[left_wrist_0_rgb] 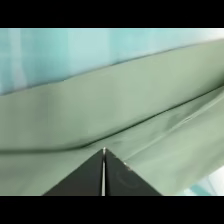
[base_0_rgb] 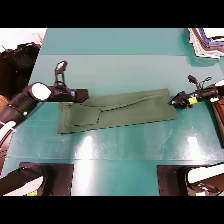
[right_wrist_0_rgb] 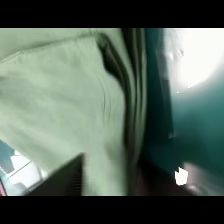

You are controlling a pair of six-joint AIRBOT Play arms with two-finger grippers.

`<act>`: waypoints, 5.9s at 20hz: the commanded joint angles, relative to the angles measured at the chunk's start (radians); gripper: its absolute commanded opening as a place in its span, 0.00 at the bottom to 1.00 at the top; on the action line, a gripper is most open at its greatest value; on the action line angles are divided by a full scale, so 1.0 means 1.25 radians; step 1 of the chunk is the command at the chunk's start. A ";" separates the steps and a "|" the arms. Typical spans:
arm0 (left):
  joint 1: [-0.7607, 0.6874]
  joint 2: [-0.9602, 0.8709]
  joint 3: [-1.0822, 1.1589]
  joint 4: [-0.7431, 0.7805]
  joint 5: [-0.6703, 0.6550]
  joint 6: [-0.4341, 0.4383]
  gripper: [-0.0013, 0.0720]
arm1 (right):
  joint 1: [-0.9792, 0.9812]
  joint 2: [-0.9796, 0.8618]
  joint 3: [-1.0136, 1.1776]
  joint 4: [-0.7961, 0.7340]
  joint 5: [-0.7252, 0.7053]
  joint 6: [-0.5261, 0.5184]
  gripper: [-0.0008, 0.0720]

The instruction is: Fold the shirts.

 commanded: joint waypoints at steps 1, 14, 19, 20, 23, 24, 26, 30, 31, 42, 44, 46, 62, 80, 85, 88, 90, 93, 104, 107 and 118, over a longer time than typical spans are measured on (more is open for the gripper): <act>-0.088 -0.053 0.002 -0.022 0.070 -0.041 0.06 | 0.046 -0.028 0.031 0.040 0.010 -0.013 0.08; -0.223 -0.432 0.292 -0.089 0.015 -0.026 0.06 | 0.178 0.222 0.294 0.168 0.082 0.073 0.03; -0.223 -0.432 0.296 -0.095 0.035 -0.026 0.06 | 0.300 0.236 0.356 0.168 0.073 0.093 0.04; -0.223 -0.432 0.296 -0.095 0.036 -0.026 0.06 | 0.329 0.236 0.364 0.168 0.060 0.093 0.04; -0.223 -0.432 0.296 -0.095 0.040 -0.026 0.06 | 0.407 0.236 0.372 0.168 0.021 0.093 0.04; -0.222 -0.430 0.296 -0.094 0.038 -0.019 0.06 | 0.430 0.236 0.372 0.166 0.007 0.093 0.04; -0.205 -0.419 0.301 -0.086 0.003 -0.014 0.06 | 0.468 0.236 0.372 0.167 -0.030 0.093 0.03; -0.098 -0.299 0.304 0.035 -0.089 -0.014 0.06 | 0.555 0.229 0.372 0.168 -0.107 0.093 0.04; -0.058 -0.253 0.304 0.086 -0.122 -0.014 0.06 | 0.587 0.219 0.372 0.167 -0.128 0.093 0.04; 0.296 0.136 0.303 0.317 -0.314 0.002 0.06 | 0.992 -0.018 0.417 0.136 -0.394 0.062 0.62; 0.298 0.138 0.303 0.316 -0.336 0.008 0.06 | 0.959 0.001 0.417 0.075 -0.347 0.093 0.62; 0.298 0.138 0.303 0.314 -0.347 0.017 0.06 | 0.892 0.048 0.357 0.006 -0.326 0.131 0.62; 0.298 0.131 0.300 0.237 -0.329 0.022 0.06 | 0.475 -0.079 0.109 0.177 -0.160 0.143 0.86; 0.079 0.128 0.300 0.162 -0.292 0.018 0.06 | 0.439 -0.074 0.412 0.136 -0.120 0.135 0.04; -0.058 0.128 0.300 0.162 -0.164 0.016 0.06 | 0.136 0.074 0.399 0.051 -0.106 0.135 0.04; -0.101 0.128 0.301 0.162 -0.097 -0.014 0.06 | -0.050 0.122 0.399 -0.011 -0.108 0.135 0.04; -0.106 0.128 0.300 0.152 -0.076 -0.022 0.06 | -0.168 0.125 0.399 -0.008 -0.121 0.135 0.04; -0.106 0.128 0.300 0.152 -0.076 -0.023 0.06 | -0.302 0.114 0.399 -0.001 -0.161 0.135 0.04; -0.106 0.127 0.300 0.151 -0.078 -0.023 0.06 | -0.392 0.103 0.588 -0.001 -0.212 0.135 0.04; -0.106 0.127 0.300 0.151 -0.079 -0.023 0.06 | -0.400 0.115 0.641 -0.004 -0.180 0.135 0.04; -0.105 0.127 0.300 0.151 -0.114 -0.020 0.06 | -0.591 0.321 0.298 -0.202 -0.064 0.135 0.04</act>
